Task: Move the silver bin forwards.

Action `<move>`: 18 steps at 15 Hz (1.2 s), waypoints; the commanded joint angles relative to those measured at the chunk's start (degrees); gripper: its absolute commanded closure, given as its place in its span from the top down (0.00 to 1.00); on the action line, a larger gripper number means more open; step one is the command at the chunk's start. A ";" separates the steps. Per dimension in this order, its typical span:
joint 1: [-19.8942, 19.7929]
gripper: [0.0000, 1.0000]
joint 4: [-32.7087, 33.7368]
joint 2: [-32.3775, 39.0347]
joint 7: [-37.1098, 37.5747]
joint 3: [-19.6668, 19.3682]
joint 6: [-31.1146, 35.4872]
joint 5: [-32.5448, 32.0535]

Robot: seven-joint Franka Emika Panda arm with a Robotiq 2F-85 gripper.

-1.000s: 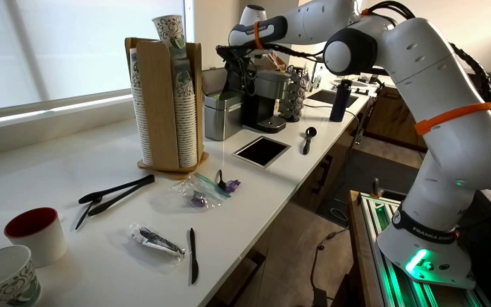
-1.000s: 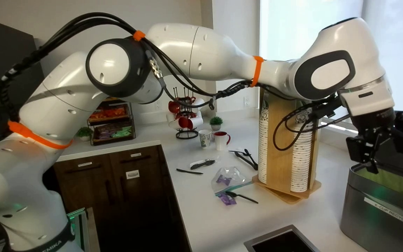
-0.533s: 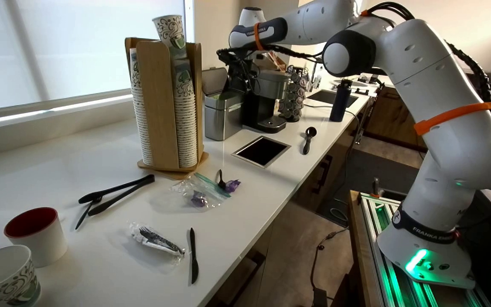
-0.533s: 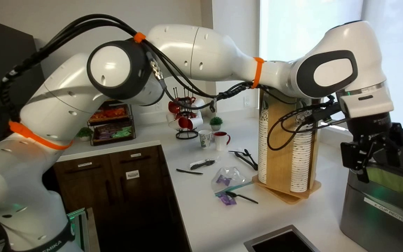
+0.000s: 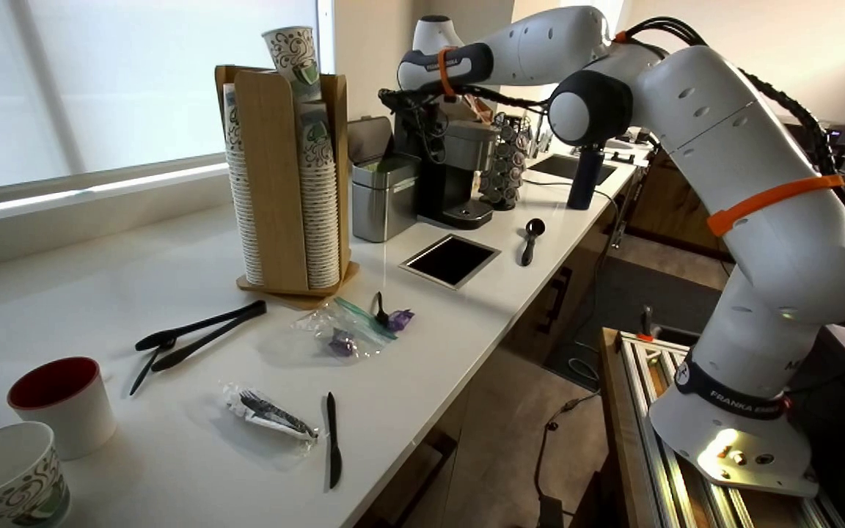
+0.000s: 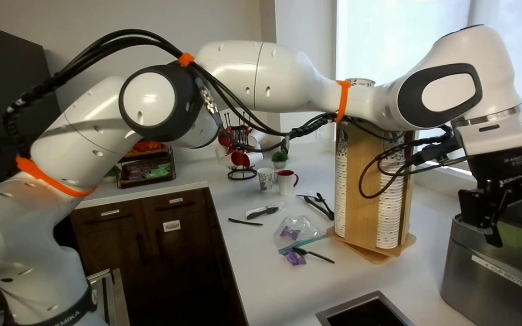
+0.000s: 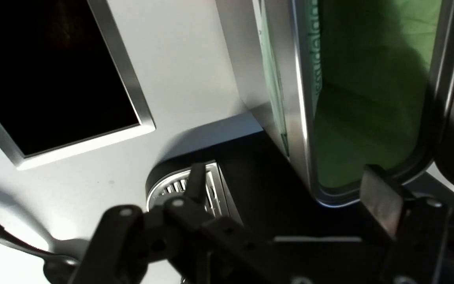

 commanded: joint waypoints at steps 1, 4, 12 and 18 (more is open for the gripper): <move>-0.71 1.00 0.25 0.39 -5.28 0.78 0.25 -0.29; -1.99 1.00 1.39 1.39 -9.88 1.88 -1.28 0.87; -3.73 1.00 1.38 2.20 -10.32 4.76 -0.99 1.39; -4.01 1.00 2.39 4.13 -9.77 6.16 8.83 2.52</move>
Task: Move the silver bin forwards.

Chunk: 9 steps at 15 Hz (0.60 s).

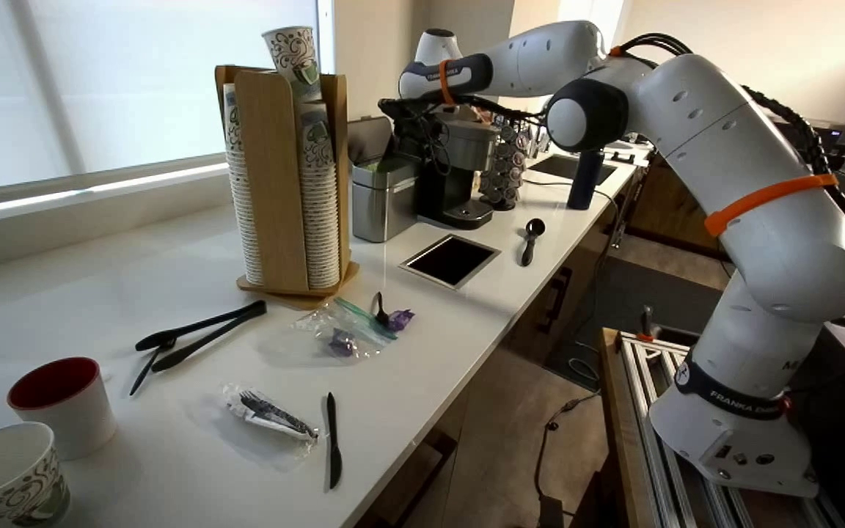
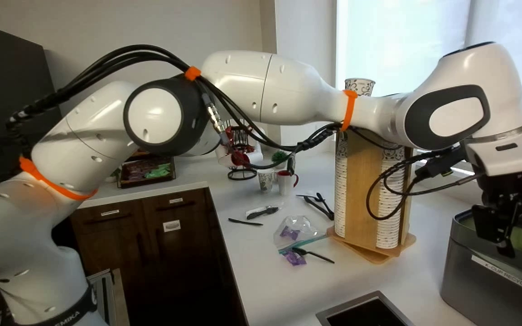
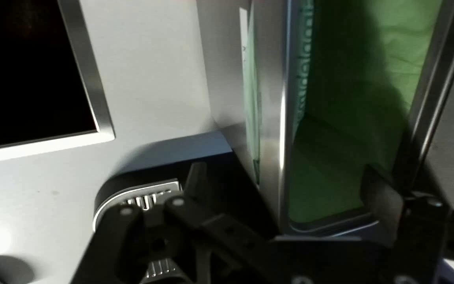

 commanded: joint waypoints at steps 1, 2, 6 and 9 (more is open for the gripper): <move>-0.42 1.00 1.47 1.90 -0.37 1.32 2.24 1.02; -0.40 1.00 1.67 2.22 -0.39 1.59 1.96 0.92; -0.42 1.00 2.65 3.47 0.63 2.09 0.34 0.61; -0.18 1.00 3.44 4.30 2.44 1.52 -1.75 0.17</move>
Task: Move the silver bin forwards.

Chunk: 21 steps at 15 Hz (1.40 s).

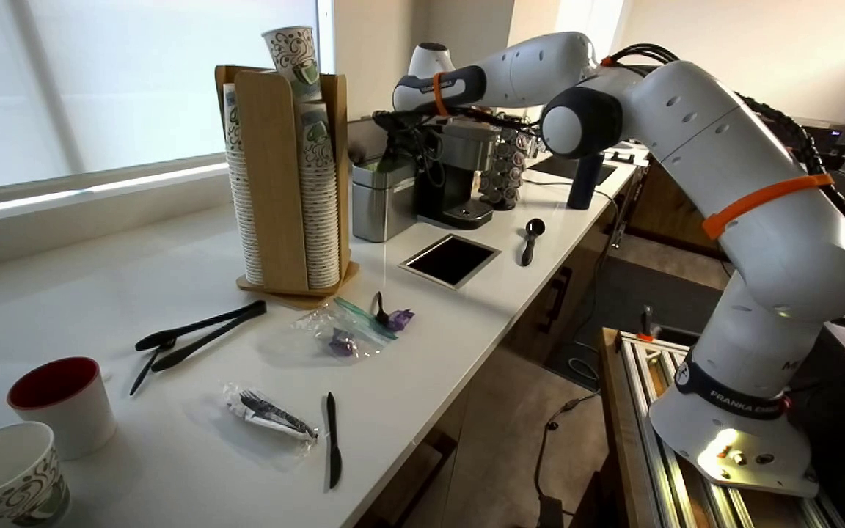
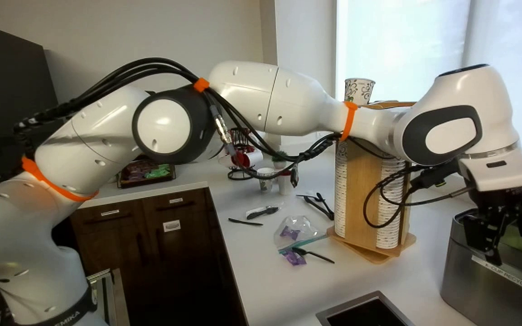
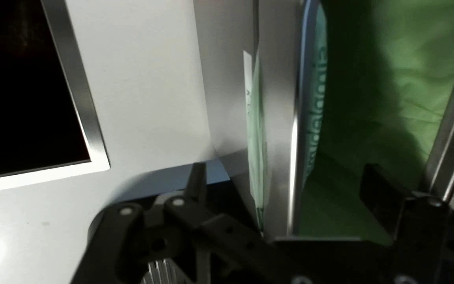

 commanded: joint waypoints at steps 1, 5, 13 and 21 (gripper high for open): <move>-0.18 0.75 3.36 2.16 2.78 -0.44 -4.12 0.01; -0.25 0.50 4.32 2.62 3.38 -0.43 -6.77 -0.09; -0.30 0.01 6.88 3.65 3.98 -0.63 -8.27 -0.25; -0.29 0.05 -2.88 -3.51 -4.82 -0.29 -5.93 -0.37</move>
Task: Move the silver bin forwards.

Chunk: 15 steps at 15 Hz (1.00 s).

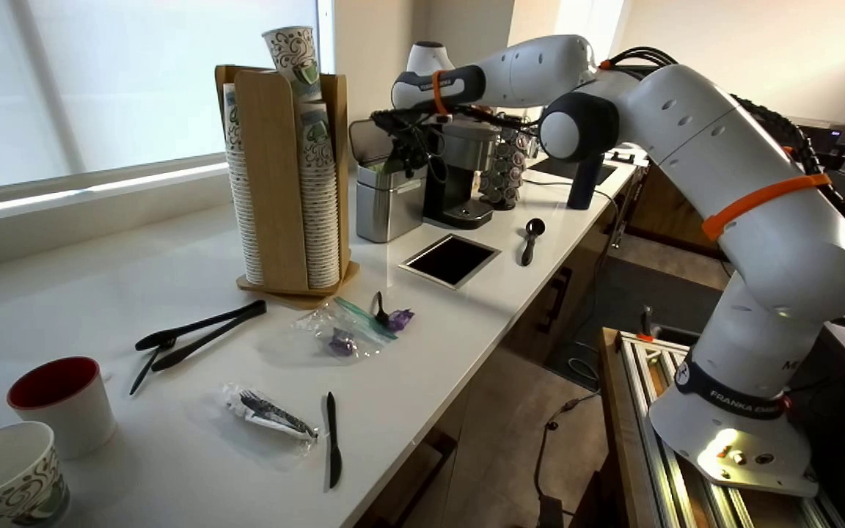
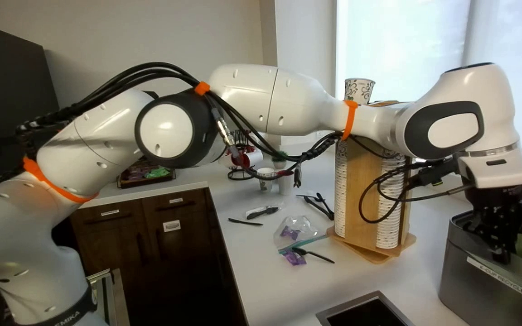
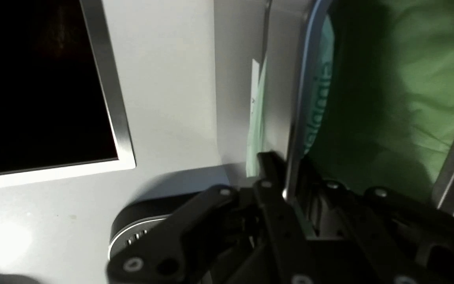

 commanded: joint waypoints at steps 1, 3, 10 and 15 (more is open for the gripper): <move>-0.14 0.05 -7.92 -5.81 -5.32 0.22 1.53 -0.15; 0.32 0.05 -11.96 -8.33 -6.85 -0.15 2.33 -0.29; 2.63 0.05 -28.37 -18.15 -8.62 -0.55 8.94 -0.19; 5.48 0.05 -38.15 -23.91 -7.33 -1.13 14.49 -1.35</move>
